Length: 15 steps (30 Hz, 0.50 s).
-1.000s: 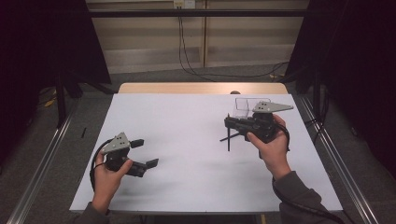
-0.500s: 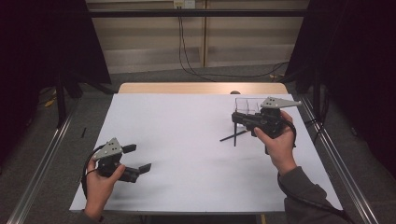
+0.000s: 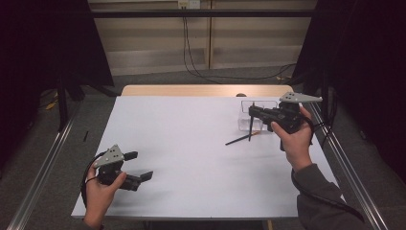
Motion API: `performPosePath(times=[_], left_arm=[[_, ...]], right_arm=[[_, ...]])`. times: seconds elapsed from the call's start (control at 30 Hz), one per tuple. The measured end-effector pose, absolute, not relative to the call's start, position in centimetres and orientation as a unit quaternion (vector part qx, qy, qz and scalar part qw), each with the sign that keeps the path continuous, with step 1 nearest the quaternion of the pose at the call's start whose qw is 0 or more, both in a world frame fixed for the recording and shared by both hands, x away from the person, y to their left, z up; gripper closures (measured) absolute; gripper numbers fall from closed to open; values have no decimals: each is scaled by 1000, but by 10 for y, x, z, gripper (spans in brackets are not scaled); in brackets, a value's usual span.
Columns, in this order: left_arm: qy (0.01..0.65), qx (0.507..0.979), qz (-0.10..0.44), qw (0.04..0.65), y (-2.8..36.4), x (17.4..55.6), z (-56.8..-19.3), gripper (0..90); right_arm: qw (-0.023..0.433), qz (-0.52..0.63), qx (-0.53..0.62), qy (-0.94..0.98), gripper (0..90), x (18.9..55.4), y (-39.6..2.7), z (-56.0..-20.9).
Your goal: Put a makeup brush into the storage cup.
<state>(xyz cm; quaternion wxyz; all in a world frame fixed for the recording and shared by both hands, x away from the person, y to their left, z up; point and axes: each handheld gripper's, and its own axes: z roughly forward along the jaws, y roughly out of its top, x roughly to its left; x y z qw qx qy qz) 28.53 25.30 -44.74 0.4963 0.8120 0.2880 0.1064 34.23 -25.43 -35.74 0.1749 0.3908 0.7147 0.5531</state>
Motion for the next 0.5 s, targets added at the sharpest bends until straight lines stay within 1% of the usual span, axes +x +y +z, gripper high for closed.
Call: performPosePath(times=[0.23,0.27,0.3,0.5], left_arm=[[293,814,115,488,257,282,-447,34],[293,811,108,495,257,282,-448,34],[293,815,113,488,258,282,-448,34],[295,813,111,490,258,280,-448,34]], right_arm=[[193,549,402,707,851,351,-266,-352],[196,548,403,706,851,352,-268,-352],[196,548,406,705,851,353,-269,-352],[211,544,413,699,851,362,-275,-351]])
